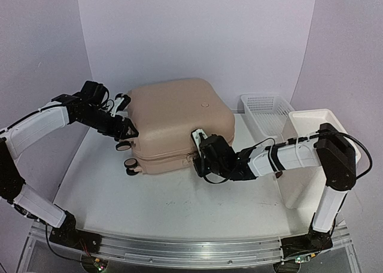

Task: Open, take out, and arrange the luggage

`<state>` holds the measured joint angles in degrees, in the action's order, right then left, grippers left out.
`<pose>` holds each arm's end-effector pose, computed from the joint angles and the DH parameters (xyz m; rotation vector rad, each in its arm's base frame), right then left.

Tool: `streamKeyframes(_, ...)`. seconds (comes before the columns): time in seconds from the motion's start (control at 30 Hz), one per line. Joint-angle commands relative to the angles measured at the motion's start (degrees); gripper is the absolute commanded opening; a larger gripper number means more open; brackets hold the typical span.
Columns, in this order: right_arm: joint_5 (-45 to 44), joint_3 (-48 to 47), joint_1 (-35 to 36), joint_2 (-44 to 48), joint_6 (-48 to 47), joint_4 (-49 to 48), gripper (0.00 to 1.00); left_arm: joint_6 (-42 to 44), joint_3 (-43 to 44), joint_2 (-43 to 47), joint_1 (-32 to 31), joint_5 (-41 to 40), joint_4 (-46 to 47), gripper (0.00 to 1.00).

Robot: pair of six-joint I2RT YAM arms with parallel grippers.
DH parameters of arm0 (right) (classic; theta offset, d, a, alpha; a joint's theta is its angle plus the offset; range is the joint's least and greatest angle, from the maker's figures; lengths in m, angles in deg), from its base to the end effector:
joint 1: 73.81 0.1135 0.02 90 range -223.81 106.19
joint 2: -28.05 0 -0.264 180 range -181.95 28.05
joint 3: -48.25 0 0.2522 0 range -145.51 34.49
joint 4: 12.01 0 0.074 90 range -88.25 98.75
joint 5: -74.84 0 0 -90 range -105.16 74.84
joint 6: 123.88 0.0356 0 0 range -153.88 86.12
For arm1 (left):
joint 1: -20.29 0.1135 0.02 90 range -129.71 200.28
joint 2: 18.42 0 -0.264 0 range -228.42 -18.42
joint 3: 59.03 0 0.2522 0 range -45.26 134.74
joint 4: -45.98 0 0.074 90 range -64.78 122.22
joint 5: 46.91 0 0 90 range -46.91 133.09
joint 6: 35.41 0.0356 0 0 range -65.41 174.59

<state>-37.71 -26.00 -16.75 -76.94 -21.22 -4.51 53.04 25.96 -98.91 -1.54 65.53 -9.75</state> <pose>0.2230 0.3190 0.1735 -0.6284 2.0980 0.2479 0.2686 -0.1222 0.3103 0.6067 2.4097 -0.6583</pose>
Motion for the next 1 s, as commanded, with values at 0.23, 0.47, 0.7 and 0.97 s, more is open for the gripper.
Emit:
streamKeyframes(0.23,-4.8,-1.4,-1.0,2.6,-4.0,4.9,0.0,-2.6,-5.1,0.8,-0.6,-9.4,-10.1,0.6)
streamKeyframes(0.47,-3.6,-2.0,-1.0,2.7,-4.5,5.0,0.0,-1.2,-7.7,3.1,-0.5,-1.4,-10.5,0.83)
streamKeyframes(0.7,-3.4,-2.1,-1.0,2.9,-4.9,4.2,0.0,0.1,-8.7,2.4,-0.6,4.2,-10.5,0.81)
streamKeyframes(0.97,-2.0,-2.1,-1.0,2.9,-5.4,3.7,0.0,0.0,-5.0,1.9,-0.6,2.0,-10.4,0.86)
